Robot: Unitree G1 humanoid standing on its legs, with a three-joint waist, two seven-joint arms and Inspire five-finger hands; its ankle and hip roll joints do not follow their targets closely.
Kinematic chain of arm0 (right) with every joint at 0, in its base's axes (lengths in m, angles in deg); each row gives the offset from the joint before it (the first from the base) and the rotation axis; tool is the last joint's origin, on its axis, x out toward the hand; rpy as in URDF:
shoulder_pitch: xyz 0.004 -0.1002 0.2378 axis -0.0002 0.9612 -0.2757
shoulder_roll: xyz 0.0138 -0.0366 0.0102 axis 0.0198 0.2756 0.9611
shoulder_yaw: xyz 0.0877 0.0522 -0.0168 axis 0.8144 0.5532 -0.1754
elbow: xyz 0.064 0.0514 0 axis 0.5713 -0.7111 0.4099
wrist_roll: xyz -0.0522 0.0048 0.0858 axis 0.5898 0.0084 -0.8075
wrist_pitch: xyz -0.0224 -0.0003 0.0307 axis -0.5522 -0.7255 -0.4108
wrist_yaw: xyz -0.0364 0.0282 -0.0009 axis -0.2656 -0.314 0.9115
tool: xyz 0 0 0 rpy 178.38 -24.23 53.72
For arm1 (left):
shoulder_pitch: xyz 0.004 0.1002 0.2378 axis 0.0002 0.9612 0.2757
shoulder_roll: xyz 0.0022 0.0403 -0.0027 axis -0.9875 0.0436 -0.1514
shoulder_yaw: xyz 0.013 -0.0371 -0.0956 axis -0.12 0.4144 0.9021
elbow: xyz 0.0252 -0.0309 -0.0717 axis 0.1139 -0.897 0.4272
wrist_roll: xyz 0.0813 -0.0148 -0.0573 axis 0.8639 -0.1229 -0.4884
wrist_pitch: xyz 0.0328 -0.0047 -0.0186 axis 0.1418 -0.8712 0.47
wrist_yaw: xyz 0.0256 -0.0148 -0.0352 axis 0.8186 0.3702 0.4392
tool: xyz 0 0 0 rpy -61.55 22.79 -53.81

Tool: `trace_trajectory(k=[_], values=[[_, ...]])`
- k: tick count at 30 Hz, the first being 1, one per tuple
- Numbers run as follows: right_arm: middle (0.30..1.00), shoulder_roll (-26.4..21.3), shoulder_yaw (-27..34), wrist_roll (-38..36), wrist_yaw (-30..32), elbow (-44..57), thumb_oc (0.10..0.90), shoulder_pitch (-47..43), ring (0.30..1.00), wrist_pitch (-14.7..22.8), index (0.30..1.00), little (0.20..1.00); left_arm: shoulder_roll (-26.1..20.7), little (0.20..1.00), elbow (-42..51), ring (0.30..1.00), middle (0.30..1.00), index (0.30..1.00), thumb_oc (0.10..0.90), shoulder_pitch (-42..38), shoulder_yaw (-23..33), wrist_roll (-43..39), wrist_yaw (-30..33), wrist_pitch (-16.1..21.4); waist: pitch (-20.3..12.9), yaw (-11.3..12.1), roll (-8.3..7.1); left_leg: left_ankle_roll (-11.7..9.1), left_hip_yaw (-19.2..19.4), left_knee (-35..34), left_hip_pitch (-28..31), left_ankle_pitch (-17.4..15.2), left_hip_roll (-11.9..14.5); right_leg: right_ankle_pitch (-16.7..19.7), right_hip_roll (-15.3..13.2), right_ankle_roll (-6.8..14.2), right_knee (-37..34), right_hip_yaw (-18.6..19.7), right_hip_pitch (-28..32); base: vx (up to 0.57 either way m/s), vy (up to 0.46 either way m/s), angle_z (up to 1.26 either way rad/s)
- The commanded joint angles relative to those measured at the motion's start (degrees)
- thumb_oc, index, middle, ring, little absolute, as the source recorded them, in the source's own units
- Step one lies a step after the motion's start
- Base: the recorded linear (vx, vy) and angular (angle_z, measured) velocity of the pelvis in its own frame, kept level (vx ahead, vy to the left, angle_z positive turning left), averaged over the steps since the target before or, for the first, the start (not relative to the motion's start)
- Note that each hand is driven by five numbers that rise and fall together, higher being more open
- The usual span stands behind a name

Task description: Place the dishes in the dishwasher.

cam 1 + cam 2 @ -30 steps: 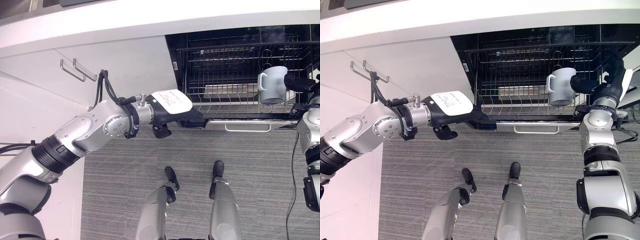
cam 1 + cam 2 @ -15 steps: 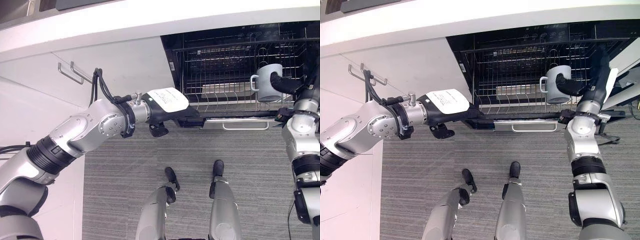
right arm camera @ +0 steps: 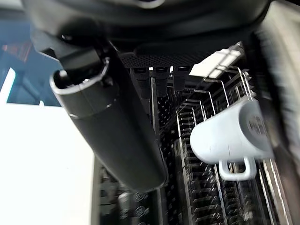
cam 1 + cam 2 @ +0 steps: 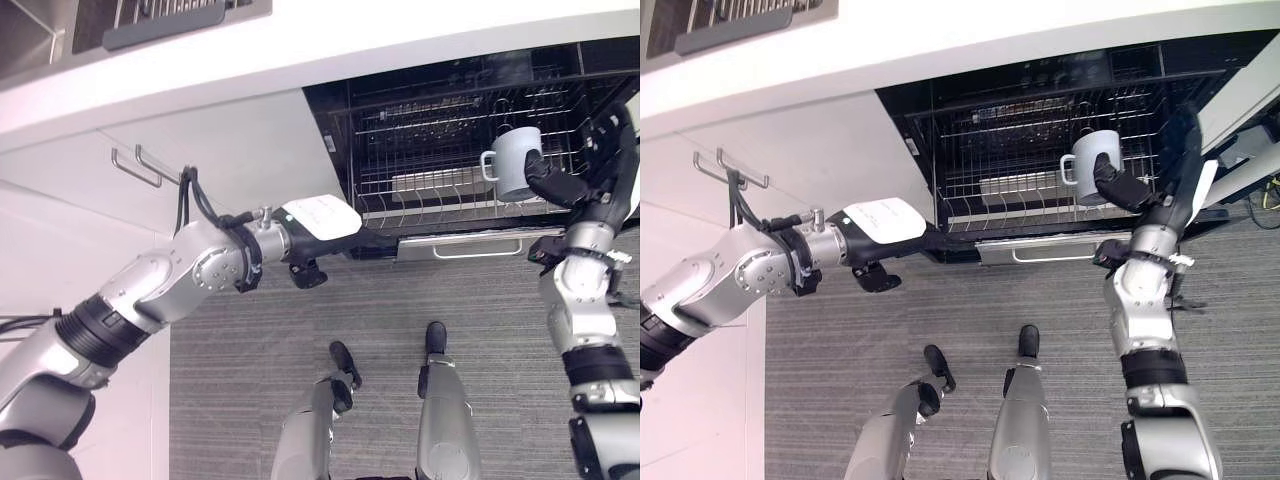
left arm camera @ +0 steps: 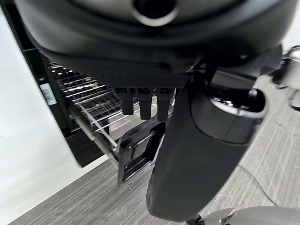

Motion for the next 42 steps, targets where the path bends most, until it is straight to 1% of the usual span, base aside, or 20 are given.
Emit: trace_trajectory(k=[1,4,7,11,13,17,18,22,25,26,28,29,31,32,33,34,36,37,38,42], values=[[0.900,-4.9,5.1,1.2,-0.1,9.5,0.800,-3.2,0.900,8.6,0.900,0.900,1.1,0.900,4.7,0.900,0.900,0.900,0.800,-0.7,9.5,1.4,5.5,1.4,0.1,-1.7,4.01,-3.4,-5.2,2.2,1.8,-5.1,1.5,-9.9,2.8,0.6,2.6,-1.2,4.3,0.00,0.000,0.00],[0.900,-4.1,5.6,1.5,0.3,13.3,0.800,-0.7,0.900,9.8,0.900,0.900,1.2,0.900,4.1,0.900,0.900,0.900,0.800,2.5,11.3,2.4,6.6,2.0,-0.3,-2.1,3.14,-3.4,-5.2,2.2,4.4,-5.7,1.9,-9.8,3.0,0.5,1.5,-1.7,7.2,0.01,-0.005,0.00],[0.900,-3.7,5.7,0.8,-0.6,17.0,0.800,1.4,0.900,11.0,0.900,0.900,1.8,0.900,3.5,0.900,0.900,0.900,0.800,6.9,13.0,3.7,9.4,2.5,-2.3,-2.3,2.21,-3.7,-5.0,2.2,6.2,-6.3,2.5,-10.0,3.4,0.4,0.2,-2.0,9.5,0.07,0.010,-0.03],[0.900,-2.9,4.9,0.8,-2.5,21.9,0.800,4.0,0.900,11.9,0.900,0.900,4.4,0.900,1.6,0.900,0.900,0.900,0.800,13.8,15.8,2.5,18.0,0.0,-6.2,-2.3,0.67,-3.9,-4.9,2.2,8.6,-7.1,3.3,-11.2,4.1,-0.1,0.2,-2.0,11.9,0.09,0.022,-0.04],[0.900,-1.4,4.7,0.4,-3.6,24.6,0.800,7.3,0.900,14.0,0.900,0.900,8.1,0.900,0.2,0.900,0.900,0.900,0.800,19.2,18.9,-0.1,26.1,-1.8,-8.9,-2.1,-0.59,-3.9,-5.0,2.2,9.6,-7.4,3.7,-11.7,4.4,-0.2,0.2,-2.1,13.2,0.11,0.006,0.00],[0.900,0.7,4.2,-1.4,-7.4,28.3,0.800,12.1,0.900,13.9,0.900,0.900,15.8,0.900,-3.3,0.900,0.900,0.900,0.800,28.5,23.8,-0.7,37.2,1.5,-12.9,-1.1,-2.51,-3.6,-5.4,2.2,11.0,-7.9,4.0,-12.2,4.5,-0.4,0.2,-2.6,15.3,0.10,0.041,0.01],[0.900,1.2,3.9,-1.9,-8.6,29.4,0.800,13.4,0.900,13.4,0.900,0.900,18.4,0.900,-4.6,0.900,0.900,0.900,0.800,31.5,25.4,-1.3,41.9,3.9,-14.2,-0.5,-3.26,-3.6,-5.6,2.2,11.5,-8.0,4.1,-12.3,4.4,-0.5,0.2,-3.0,16.1,0.06,0.052,0.05],[0.900,2.5,2.7,-2.4,-9.8,31.2,0.800,15.1,0.900,10.8,0.900,0.900,23.9,0.900,-6.2,0.900,0.900,0.900,0.800,36.9,30.2,-5.3,49.1,10.7,-16.9,1.7,-5.20,-3.5,-6.3,2.2,12.5,-8.3,4.3,-12.7,3.9,-0.6,0.2,-4.8,18.5,0.04,0.117,0.05],[0.900,3.2,1.9,-2.6,-10.0,31.4,0.800,15.3,0.900,10.0,0.900,0.900,25.7,0.900,-6.3,0.900,0.900,0.900,0.800,38.1,31.8,-9.8,49.6,12.7,-17.6,2.6,-5.89,-3.2,-6.6,2.2,13.0,-8.7,4.0,-12.9,3.8,-0.6,0.2,-5.6,19.5,0.04,0.139,0.07],[0.900,4.0,1.4,-3.2,-10.5,31.5,0.800,15.7,0.900,9.3,0.900,0.900,26.9,0.900,-6.5,0.900,0.900,0.900,0.800,38.9,32.9,-13.7,48.7,13.9,-18.1,3.1,-6.27,-2.8,-6.8,2.2,13.6,-9.1,3.7,-13.1,3.7,-0.6,0.2,-6.1,20.3,0.05,0.274,0.14],[0.900,6.2,0.8,-3.7,-12.2,32.5,0.800,17.9,0.900,8.1,0.900,0.900,29.6,0.900,-5.6,0.900,0.900,0.900,0.800,41.3,35.1,-18.1,47.0,15.0,-18.8,4.2,-6.87,-1.7,-7.5,2.2,14.3,-9.8,2.6,-12.9,3.5,-0.3,0.2,-6.7,21.6,0.07,0.444,0.22],[0.900,9.2,0.8,-3.3,-13.7,34.1,0.800,22.1,0.900,6.6,0.900,0.900,32.0,0.900,-4.0,0.900,0.900,0.900,0.800,44.3,37.7,-25.3,43.5,16.2,-19.6,4.8,-7.25,0.4,-8.9,2.2,14.6,-11.1,0.1,-11.5,3.2,0.9,0.2,-6.4,22.4,0.07,0.450,0.22],[0.900,10.3,1.0,-3.9,-14.9,34.1,0.800,23.4,0.900,6.7,0.900,0.900,33.0,0.900,-3.6,0.900,0.900,0.900,0.800,45.5,38.7,-30.7,41.3,16.6,-19.8,4.9,-7.26,1.3,-9.5,2.2,14.7,-11.6,-0.9,-9.5,3.1,1.7,0.2,-6.0,22.4,0.05,0.351,0.13],[0.900,12.1,1.0,-4.9,-16.9,33.9,0.800,25.2,0.900,6.4,0.900,0.900,34.7,0.900,-3.6,0.900,0.900,0.900,0.800,46.9,40.1,-38.0,39.1,17.7,-19.9,5.1,-6.86,2.3,-9.4,2.2,14.3,-11.9,-1.3,-6.8,4.0,2.0,0.2,-6.6,22.0,0.06,0.308,0.12],[0.900,12.7,0.8,-5.2,-18.0,33.4,0.800,25.6,0.900,5.8,0.900,0.900,35.0,0.900,-3.2,0.900,0.900,0.900,0.800,47.6,40.9,-39.7,39.3,18.5,-19.8,5.8,-7.00,2.7,-8.8,2.2,14.5,-12.2,-1.6,-7.6,5.5,1.8,0.7,-7.8,22.0,0.06,0.254,0.03],[0.900,12.7,0.8,-5.5,-18.6,33.1,0.800,25.7,0.900,5.7,0.900,0.900,35.2,0.900,-2.9,0.900,0.900,0.900,0.800,47.5,41.1,-41.0,39.3,18.2,-19.8,5.8,-7.09,2.8,-9.1,2.2,14.3,-12.2,-1.9,-8.2,7.0,1.2,0.5,-7.5,21.8,0.06,0.096,-0.17],[0.900,12.1,1.0,-5.9,-19.6,32.3,0.800,26.1,0.900,5.7,0.900,0.900,35.7,0.900,-3.4,0.900,0.900,0.900,0.800,47.0,41.2,-43.8,39.4,18.4,-19.9,5.4,-7.78,2.8,-10.7,2.2,13.6,-12.0,-3.8,-10.5,11.7,-0.8,0.2,-4.1,20.5,0.06,0.025,-0.22],[0.900,12.0,1.0,-5.9,-19.8,32.2,0.800,26.2,0.900,5.6,0.900,0.900,35.7,0.900,-3.4,0.900,0.900,0.900,0.800,46.9,41.2,-44.1,39.4,18.3,-20.0,5.2,-7.91,2.7,-11.0,2.2,13.2,-11.7,-4.2,-10.5,12.4,-1.1,0.2,-3.6,19.9,0.07,0.010,-0.01],[0.900,11.4,1.3,-6.0,-20.4,32.1,0.800,26.6,0.900,5.4,0.900,0.900,36.1,0.900,-3.5,0.900,0.900,0.900,0.800,46.9,41.2,-44.9,39.0,18.2,-20.0,5.1,-8.48,2.7,-12.0,2.2,12.9,-11.4,-5.7,-11.6,13.7,-1.8,0.2,-2.1,18.9,0.07,0.003,0.16],[0.900,10.2,1.9,-7.4,-21.9,31.6,0.800,27.6,0.900,5.9,0.900,0.900,37.2,0.900,-3.1,0.900,0.900,0.900,0.800,47.8,41.7,-46.4,37.4,18.1,-19.6,5.1,-9.48,2.8,-13.0,2.2,12.5,-10.9,-8.1,-12.4,13.4,-2.7,0.2,-1.0,16.8,0.09,-0.077,0.27]])
